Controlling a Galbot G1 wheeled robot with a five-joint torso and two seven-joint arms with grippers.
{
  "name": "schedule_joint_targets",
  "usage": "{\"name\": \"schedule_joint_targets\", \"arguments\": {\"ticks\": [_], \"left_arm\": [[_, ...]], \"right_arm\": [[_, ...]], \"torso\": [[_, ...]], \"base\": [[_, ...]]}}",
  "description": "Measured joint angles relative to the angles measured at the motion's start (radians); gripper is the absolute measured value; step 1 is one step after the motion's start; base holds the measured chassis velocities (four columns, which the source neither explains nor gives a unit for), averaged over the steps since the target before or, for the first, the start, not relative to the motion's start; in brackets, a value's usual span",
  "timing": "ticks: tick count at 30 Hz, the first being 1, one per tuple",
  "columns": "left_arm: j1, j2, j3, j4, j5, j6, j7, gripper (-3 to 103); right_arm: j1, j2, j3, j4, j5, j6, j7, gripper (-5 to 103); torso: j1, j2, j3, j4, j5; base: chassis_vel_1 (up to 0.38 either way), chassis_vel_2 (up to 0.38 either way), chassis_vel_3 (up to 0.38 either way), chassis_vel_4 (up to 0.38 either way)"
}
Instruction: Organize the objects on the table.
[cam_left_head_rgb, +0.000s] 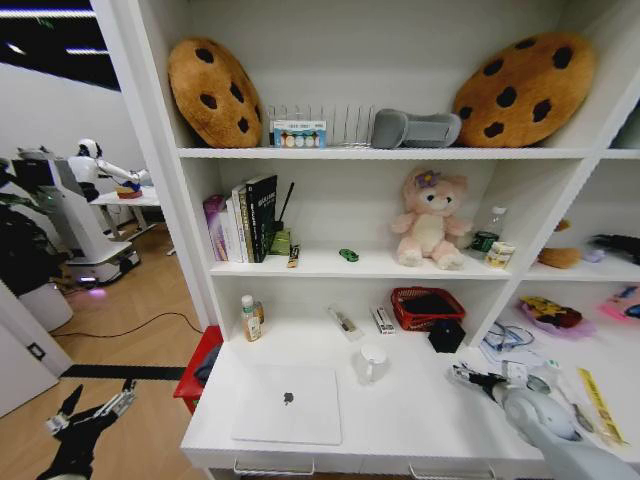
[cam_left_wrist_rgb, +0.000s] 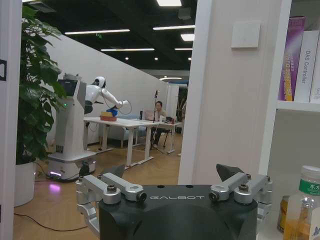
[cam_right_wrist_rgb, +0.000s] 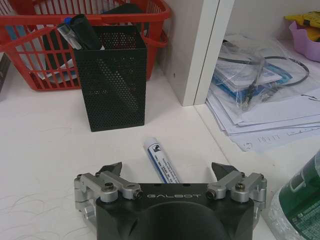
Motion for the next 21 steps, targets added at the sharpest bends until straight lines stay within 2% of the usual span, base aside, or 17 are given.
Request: {"name": "schedule_joint_targets", "arguments": {"ticks": [4, 5, 7, 8, 10, 11, 14, 15, 18, 19, 21], "left_arm": [[0.000, 0.000, 0.000, 0.000, 0.000, 0.000, 0.000, 100], [0.000, 0.000, 0.000, 0.000, 0.000, 0.000, 0.000, 100], [0.000, 0.000, 0.000, 0.000, 0.000, 0.000, 0.000, 100], [0.000, 0.000, 0.000, 0.000, 0.000, 0.000, 0.000, 100], [0.000, 0.000, 0.000, 0.000, 0.000, 0.000, 0.000, 100], [0.000, 0.000, 0.000, 0.000, 0.000, 0.000, 0.000, 100], [0.000, 0.000, 0.000, 0.000, 0.000, 0.000, 0.000, 100], [0.000, 0.000, 0.000, 0.000, 0.000, 0.000, 0.000, 100], [0.000, 0.000, 0.000, 0.000, 0.000, 0.000, 0.000, 100], [0.000, 0.000, 0.000, 0.000, 0.000, 0.000, 0.000, 100], [0.000, 0.000, 0.000, 0.000, 0.000, 0.000, 0.000, 100]], "right_arm": [[0.026, -0.010, -0.020, -0.019, -0.006, -0.002, -0.005, 90], [0.026, -0.010, -0.020, -0.019, -0.006, -0.002, -0.005, 90], [0.037, -0.015, -0.034, -0.019, -0.008, -0.004, -0.006, 79], [0.037, -0.015, -0.034, -0.019, -0.008, -0.004, -0.006, 79], [0.037, -0.016, -0.043, -0.012, -0.012, -0.006, -0.005, 68], [0.037, -0.016, -0.043, -0.012, -0.012, -0.006, -0.005, 68], [0.032, -0.014, -0.045, -0.008, -0.016, -0.006, -0.003, 51], [0.032, -0.014, -0.045, -0.008, -0.016, -0.006, -0.003, 51], [0.021, -0.010, -0.041, -0.008, -0.017, -0.005, -0.001, 35], [0.021, -0.010, -0.041, -0.008, -0.017, -0.005, -0.001, 35], [0.017, -0.009, -0.038, -0.007, -0.017, -0.005, 0.000, 25]], "torso": [[0.000, 0.000, 0.000, 0.0000, -0.0002], [0.000, 0.000, 0.000, 0.0000, -0.0002], [0.000, 0.000, 0.000, 0.0002, -0.0002], [0.000, 0.000, 0.000, 0.0002, -0.0002], [0.000, 0.000, 0.000, 0.0001, -0.0003], [0.000, 0.000, 0.000, 0.0001, -0.0003], [0.000, 0.000, 0.000, 0.0002, -0.0004], [0.000, 0.000, 0.000, 0.0002, -0.0004], [0.000, 0.000, 0.000, 0.0003, -0.0006], [0.000, 0.000, 0.000, 0.0003, -0.0006], [0.000, 0.000, 0.000, 0.0002, -0.0005]], "base": [[0.000, 0.000, 0.000, 0.000], [0.000, 0.000, 0.000, 0.000], [0.000, 0.000, 0.000, 0.000], [0.000, 0.000, 0.000, 0.000], [0.000, 0.000, 0.000, 0.000], [0.000, 0.000, 0.000, 0.000], [0.000, 0.000, 0.000, 0.000], [0.000, 0.000, 0.000, 0.000], [0.000, 0.000, 0.000, 0.000], [0.000, 0.000, 0.000, 0.000], [0.000, 0.000, 0.000, 0.000]]}}
